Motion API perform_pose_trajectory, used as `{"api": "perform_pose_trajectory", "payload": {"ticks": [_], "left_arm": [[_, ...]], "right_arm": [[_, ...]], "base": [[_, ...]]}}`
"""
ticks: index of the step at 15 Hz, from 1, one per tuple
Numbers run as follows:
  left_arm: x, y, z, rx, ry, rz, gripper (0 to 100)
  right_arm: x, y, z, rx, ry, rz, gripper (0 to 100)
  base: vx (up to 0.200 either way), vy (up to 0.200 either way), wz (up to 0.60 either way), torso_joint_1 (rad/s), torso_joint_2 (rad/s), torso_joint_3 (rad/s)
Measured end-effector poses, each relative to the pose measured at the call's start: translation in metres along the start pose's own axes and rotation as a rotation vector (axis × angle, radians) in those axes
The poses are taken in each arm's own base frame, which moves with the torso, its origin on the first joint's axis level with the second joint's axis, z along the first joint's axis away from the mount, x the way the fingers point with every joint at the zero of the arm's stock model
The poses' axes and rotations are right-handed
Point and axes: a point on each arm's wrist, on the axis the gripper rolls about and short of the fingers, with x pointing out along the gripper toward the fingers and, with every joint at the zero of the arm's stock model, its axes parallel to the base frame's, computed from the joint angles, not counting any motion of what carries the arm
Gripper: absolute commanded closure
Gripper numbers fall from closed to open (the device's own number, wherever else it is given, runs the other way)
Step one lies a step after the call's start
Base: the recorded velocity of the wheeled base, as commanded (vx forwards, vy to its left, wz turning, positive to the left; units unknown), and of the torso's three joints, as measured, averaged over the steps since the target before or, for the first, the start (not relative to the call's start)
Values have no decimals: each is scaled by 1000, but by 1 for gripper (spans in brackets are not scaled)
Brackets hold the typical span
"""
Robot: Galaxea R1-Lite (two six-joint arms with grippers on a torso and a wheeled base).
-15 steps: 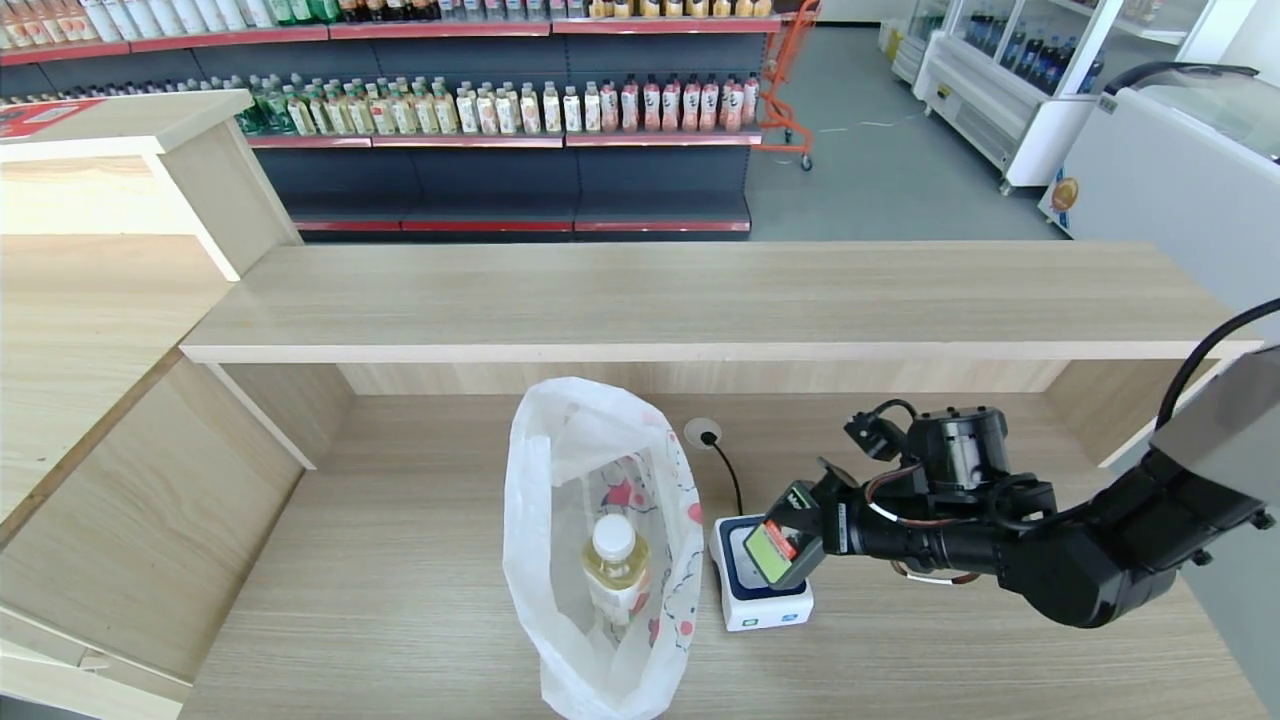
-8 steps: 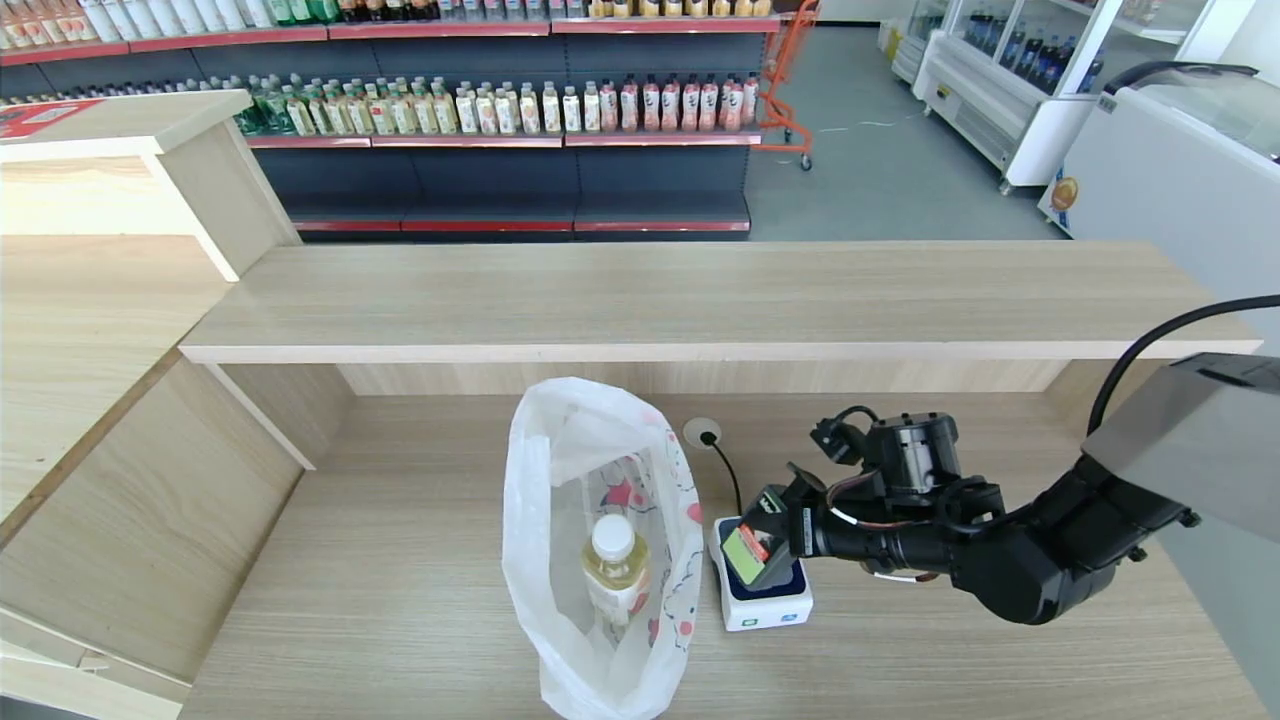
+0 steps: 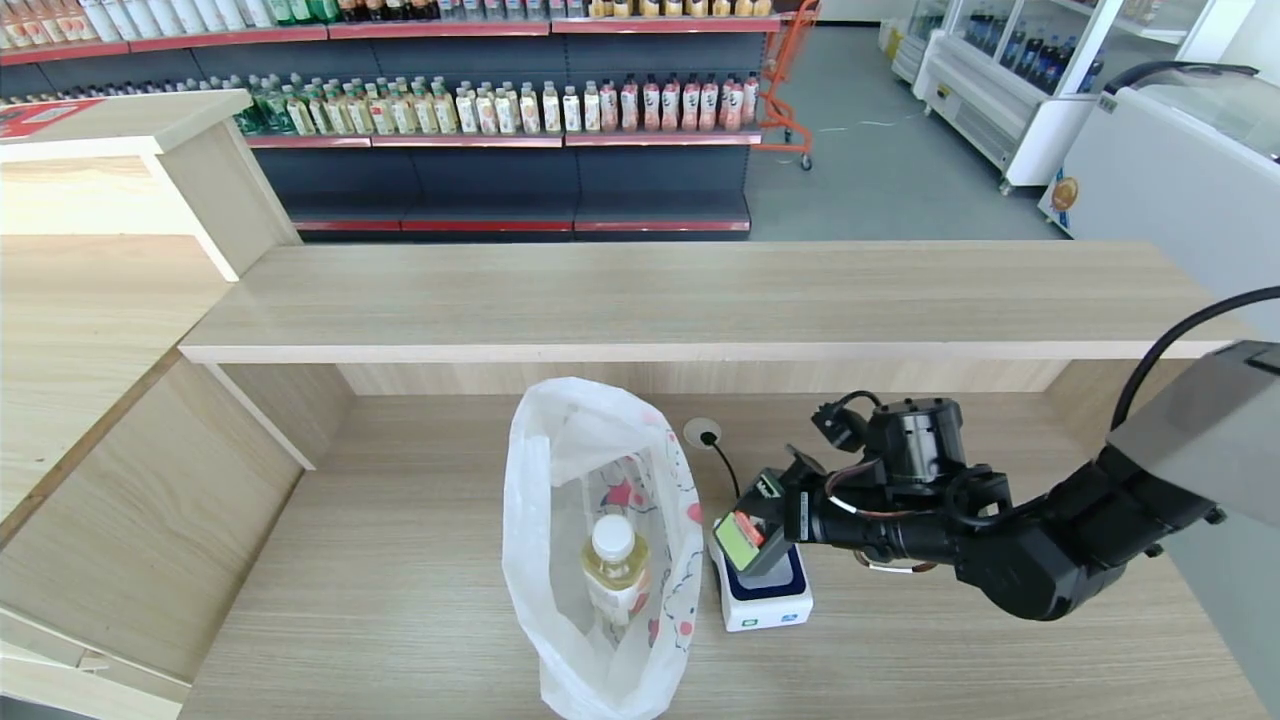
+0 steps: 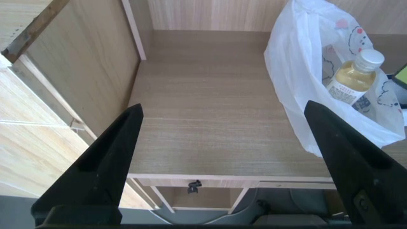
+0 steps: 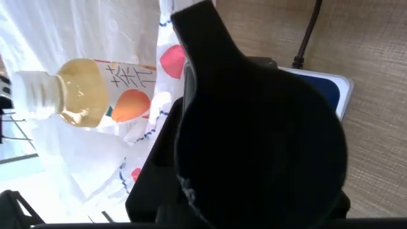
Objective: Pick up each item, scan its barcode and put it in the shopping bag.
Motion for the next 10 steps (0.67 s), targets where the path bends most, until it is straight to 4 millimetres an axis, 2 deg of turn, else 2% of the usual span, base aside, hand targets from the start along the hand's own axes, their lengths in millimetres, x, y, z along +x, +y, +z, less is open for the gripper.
{"api": "perform_pose_trajectory", "payload": {"ticks": [2, 4, 7, 9, 10], "left_arm": [[0, 0, 0, 0, 0, 0, 0], [0, 0, 0, 0, 0, 1, 0], [0, 0, 0, 3, 0, -1, 0], [0, 0, 0, 3, 0, 0, 0], [0, 0, 0, 3, 0, 0, 0]], "right_arm": [[-25, 19, 17, -30, -69, 28, 100], [-58, 27, 23, -184, -122, 3, 100], [-109, 16, 10, -319, -173, -113, 100], [-134, 16, 1, -298, -202, -141, 100], [-142, 18, -1, -254, -218, -139, 100]], "base": [[0, 0, 0, 0, 0, 0], [0, 0, 0, 0, 0, 0], [0, 0, 0, 0, 0, 0], [0, 0, 0, 0, 0, 0], [0, 200, 0, 7, 2, -2]]}}
